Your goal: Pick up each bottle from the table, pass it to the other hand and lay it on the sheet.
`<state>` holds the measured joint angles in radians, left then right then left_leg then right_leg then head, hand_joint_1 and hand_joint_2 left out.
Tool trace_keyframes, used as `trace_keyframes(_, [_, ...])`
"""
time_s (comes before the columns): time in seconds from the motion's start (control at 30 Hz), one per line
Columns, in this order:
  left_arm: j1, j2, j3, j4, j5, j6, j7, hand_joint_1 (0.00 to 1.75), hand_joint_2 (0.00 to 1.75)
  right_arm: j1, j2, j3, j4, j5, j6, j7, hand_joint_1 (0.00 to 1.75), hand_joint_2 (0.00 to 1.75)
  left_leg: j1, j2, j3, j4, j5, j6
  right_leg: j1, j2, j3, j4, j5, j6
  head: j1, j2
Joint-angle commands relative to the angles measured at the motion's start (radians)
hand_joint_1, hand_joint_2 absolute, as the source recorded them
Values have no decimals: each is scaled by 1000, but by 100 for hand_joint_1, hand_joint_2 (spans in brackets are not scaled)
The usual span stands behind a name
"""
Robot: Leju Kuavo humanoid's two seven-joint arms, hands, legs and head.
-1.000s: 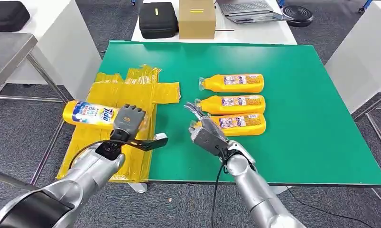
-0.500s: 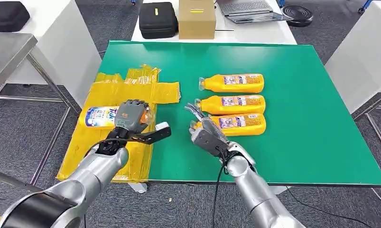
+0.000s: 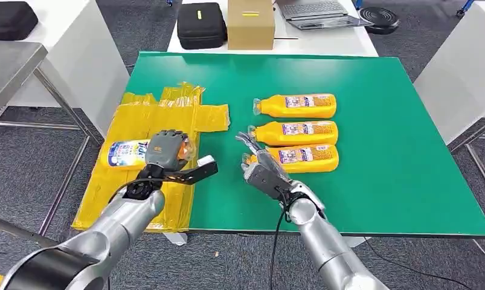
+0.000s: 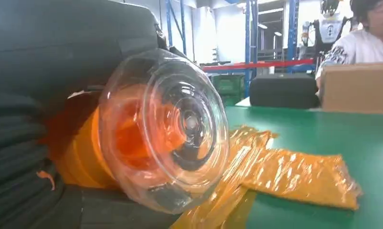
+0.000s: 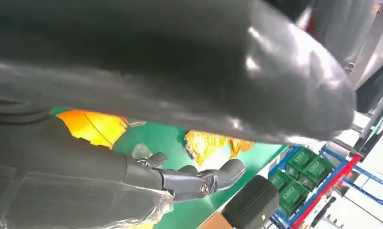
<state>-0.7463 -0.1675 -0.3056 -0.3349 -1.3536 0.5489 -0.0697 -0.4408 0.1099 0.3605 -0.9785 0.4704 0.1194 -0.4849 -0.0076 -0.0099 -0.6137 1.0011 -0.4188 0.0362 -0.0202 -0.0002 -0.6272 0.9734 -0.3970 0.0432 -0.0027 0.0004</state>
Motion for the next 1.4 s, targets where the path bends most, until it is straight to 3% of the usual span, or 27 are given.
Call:
trace_keyframes(0.03, [-5,23,-62,76,-98,-17,63,175,175,-56,-16,41,85,-5,5,-8,0,0,1,2,4,0,-2,-1,1,2,4,0,-1,-1,0,0])
trace_keyframes(0.2, [8,26,-154,80,-217,-32,128,175,175,-80,-16,53,115,-7,11,-10,0,0,1,2,4,0,-2,-2,1,2,4,0,-1,-1,0,0])
trace_keyframes(0.53, [18,16,-109,74,-194,-36,154,175,175,-102,-12,66,141,-13,11,-10,0,0,1,2,4,0,-2,-2,1,1,4,0,-1,-2,0,0])
trace_keyframes(0.6, [19,17,-113,74,-202,-32,157,175,175,-103,-12,66,142,-13,11,-10,0,0,3,4,11,3,-6,-4,4,3,10,1,-5,-4,0,0])
trace_keyframes(0.77, [24,16,-94,72,-192,-18,151,175,175,-103,-12,71,143,-13,6,-10,0,0,1,1,4,0,-2,-2,2,1,4,-1,-2,-2,0,0])
trace_keyframes(0.83, [27,13,-65,70,-163,-19,137,175,175,-104,-12,74,145,-13,5,-10,0,0,2,2,9,1,-4,-3,3,1,9,0,-4,-3,0,0])
trace_keyframes(1.3, [27,12,-56,68,-153,-15,130,175,175,-104,-12,75,145,-13,4,-10,0,0,1,1,2,0,-1,-1,1,1,2,0,-1,-1,0,0])
trace_keyframes(1.4, [30,4,-4,67,-97,-25,94,175,175,-104,-12,77,144,-13,0,-10,0,0,2,2,5,1,-3,-2,2,1,5,0,-2,-2,0,0])
